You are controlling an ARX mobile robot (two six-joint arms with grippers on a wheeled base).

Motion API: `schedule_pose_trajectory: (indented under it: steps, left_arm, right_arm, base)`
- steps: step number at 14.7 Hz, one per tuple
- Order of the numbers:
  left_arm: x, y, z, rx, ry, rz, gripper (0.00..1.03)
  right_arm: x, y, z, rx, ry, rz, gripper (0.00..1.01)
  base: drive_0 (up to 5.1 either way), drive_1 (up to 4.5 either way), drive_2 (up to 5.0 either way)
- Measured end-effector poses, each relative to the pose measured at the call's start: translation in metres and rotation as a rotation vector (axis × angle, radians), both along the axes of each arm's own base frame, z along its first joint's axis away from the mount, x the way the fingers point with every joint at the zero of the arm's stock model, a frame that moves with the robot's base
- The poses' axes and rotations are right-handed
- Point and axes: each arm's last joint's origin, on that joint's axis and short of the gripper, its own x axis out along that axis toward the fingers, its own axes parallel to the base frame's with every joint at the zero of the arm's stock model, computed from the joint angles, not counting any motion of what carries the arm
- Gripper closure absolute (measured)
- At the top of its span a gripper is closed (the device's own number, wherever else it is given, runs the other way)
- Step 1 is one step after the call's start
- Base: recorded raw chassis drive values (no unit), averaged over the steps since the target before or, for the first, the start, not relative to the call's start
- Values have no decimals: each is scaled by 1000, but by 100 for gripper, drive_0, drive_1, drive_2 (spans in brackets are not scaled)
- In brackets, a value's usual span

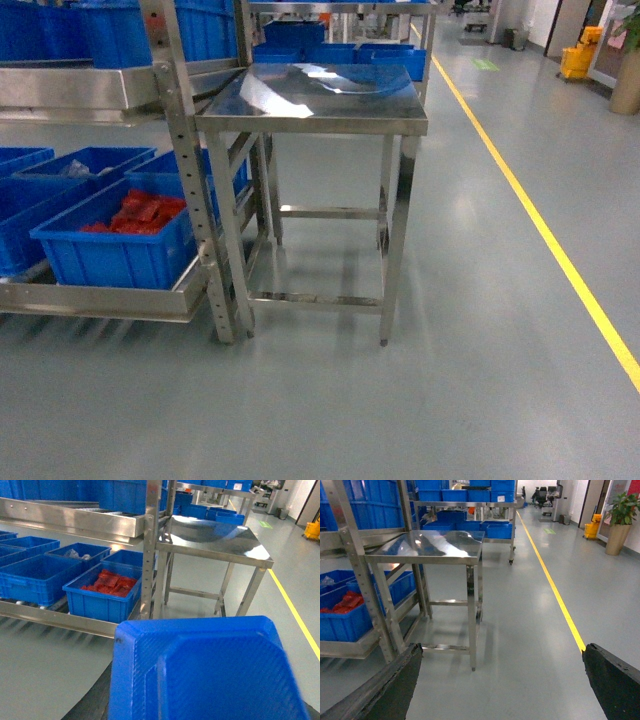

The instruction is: Pick blue part to blue bin on bottom shelf

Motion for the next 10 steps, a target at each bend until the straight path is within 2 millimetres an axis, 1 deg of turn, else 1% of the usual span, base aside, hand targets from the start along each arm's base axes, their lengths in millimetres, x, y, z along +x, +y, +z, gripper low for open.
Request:
schedule_pose_trajectory:
  steps: [10]
  left_arm:
    - [0, 0, 0, -1, -2, 0, 60]
  right_arm:
    - [0, 0, 0, 0, 0, 0, 3]
  base:
    - [1, 427, -425]
